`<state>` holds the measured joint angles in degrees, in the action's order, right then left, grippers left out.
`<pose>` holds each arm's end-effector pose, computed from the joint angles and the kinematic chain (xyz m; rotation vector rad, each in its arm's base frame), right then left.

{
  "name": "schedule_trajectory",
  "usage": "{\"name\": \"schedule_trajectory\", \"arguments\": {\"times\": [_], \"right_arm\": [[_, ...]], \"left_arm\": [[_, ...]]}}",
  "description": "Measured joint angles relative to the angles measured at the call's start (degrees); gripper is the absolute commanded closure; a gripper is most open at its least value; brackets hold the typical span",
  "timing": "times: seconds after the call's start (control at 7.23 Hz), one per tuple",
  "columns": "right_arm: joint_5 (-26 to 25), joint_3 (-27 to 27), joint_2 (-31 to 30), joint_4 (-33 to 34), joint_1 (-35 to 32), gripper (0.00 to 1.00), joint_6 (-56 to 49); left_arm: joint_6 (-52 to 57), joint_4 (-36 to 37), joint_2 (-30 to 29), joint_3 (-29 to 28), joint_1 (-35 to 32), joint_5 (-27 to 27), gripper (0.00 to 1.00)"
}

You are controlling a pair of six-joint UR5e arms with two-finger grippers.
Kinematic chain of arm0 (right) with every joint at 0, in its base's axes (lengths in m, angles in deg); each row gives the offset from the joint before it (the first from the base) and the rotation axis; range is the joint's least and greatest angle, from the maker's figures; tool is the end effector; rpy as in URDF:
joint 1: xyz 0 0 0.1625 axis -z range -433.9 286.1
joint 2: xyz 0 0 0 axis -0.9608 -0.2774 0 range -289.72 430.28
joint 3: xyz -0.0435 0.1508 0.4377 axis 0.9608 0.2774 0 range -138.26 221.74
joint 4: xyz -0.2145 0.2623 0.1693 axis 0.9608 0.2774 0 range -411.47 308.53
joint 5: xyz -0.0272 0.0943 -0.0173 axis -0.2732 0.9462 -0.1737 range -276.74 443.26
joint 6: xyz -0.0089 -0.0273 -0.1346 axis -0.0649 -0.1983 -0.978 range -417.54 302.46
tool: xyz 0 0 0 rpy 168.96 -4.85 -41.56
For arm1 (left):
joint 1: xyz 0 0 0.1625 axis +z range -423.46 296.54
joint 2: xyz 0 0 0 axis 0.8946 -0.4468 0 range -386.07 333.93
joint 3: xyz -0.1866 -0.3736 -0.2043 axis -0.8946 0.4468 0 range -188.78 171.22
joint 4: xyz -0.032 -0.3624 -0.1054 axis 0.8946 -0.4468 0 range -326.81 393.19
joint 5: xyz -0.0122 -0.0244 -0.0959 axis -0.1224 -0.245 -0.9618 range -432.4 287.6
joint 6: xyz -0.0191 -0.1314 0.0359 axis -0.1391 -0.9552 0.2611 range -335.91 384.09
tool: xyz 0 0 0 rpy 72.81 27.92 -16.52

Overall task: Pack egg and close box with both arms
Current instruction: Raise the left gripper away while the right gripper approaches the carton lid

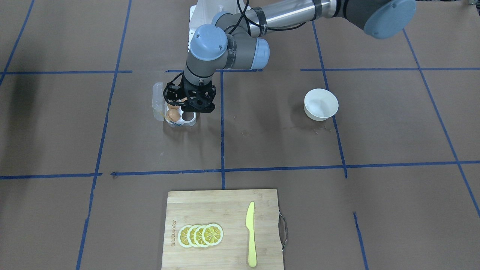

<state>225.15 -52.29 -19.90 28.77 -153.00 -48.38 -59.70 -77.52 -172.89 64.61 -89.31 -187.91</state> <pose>-0.0641 -0.4654 0.6627 0.0609 -0.9263 -0.1357 0.7028 -0.4228 0.1613 -0.0979 1.1126 -0.0698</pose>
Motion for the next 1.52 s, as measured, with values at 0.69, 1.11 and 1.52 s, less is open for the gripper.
{"name": "schedule_trajectory", "arguments": {"times": [0.69,1.11,1.52], "right_arm": [[-0.03,-3.80,0.23,-0.23,2.10,0.55,5.37],[-0.83,-10.91,0.55,-3.72,8.89,1.00,22.38],[-7.88,-13.00,2.41,-14.67,20.05,1.00,42.40]], "left_arm": [[7.10,8.67,14.08,20.82,-5.75,-0.22,0.30],[18.69,12.11,26.63,33.08,-15.03,-0.76,0.31],[37.16,16.81,36.32,38.80,-25.23,-2.82,0.30]]}}
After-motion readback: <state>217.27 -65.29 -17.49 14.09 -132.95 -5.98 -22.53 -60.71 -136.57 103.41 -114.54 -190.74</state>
